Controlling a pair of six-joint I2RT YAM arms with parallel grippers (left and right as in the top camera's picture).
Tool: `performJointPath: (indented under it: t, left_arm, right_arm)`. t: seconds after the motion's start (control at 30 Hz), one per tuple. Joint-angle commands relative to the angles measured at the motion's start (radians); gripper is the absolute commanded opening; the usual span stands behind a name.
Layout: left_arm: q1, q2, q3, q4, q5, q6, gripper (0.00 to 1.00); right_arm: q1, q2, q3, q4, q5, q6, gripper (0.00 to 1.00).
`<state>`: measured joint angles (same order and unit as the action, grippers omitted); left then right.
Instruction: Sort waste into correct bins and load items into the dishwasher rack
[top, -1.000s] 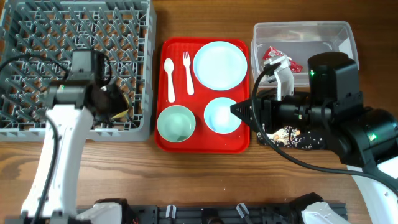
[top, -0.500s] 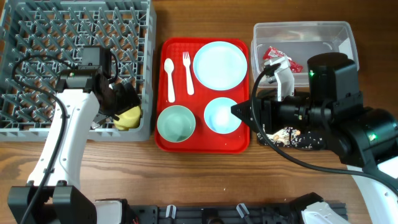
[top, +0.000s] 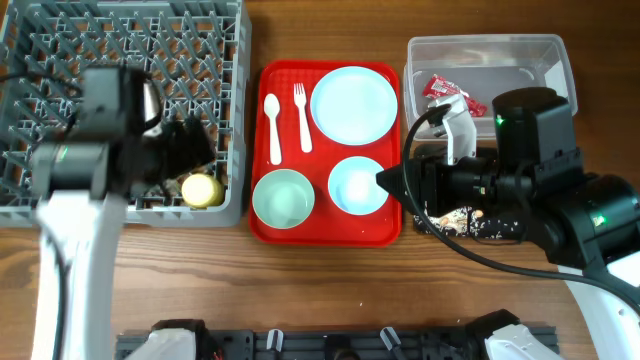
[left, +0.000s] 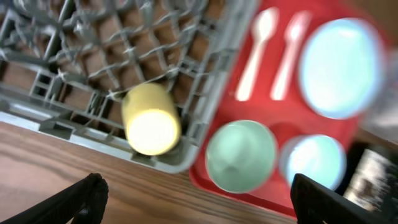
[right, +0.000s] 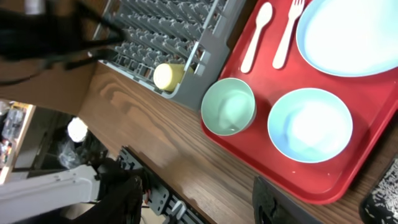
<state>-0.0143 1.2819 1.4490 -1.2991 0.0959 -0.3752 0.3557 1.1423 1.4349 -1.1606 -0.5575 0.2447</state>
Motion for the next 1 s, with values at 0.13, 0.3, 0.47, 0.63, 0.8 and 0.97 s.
performJointPath:
  t: [0.13, 0.3, 0.47, 0.63, 0.8, 0.97]
  left_arm:
    - [-0.002, -0.298, 0.019, -0.004, 0.053, 0.084, 1.0]
    - [-0.002, -0.413, 0.019, -0.004, 0.053, 0.084, 1.0]
    - [-0.002, -0.461, 0.019, -0.005, 0.052, 0.084, 1.0]
    - [-0.002, -0.462, 0.019, -0.003, 0.053, 0.079, 1.0]
    - [-0.002, -0.462, 0.019, -0.004, 0.053, 0.08, 1.0]
    - [-0.002, -0.462, 0.019, -0.004, 0.053, 0.08, 1.0]
  right_arm:
    - [0.089, 0.019, -0.024, -0.053, 0.333, 0.178, 0.59]
    - [0.164, 0.113, -0.111, -0.022, 0.354, 0.204, 0.5]
    - [0.212, 0.214, -0.127, 0.058, 0.342, 0.204, 0.49]
    - [0.242, 0.217, -0.127, 0.14, 0.304, 0.209, 0.53]
    - [0.296, 0.208, -0.127, 0.184, 0.294, 0.203, 0.59]
    - [0.319, 0.208, -0.127, 0.248, 0.142, 0.205, 0.81]
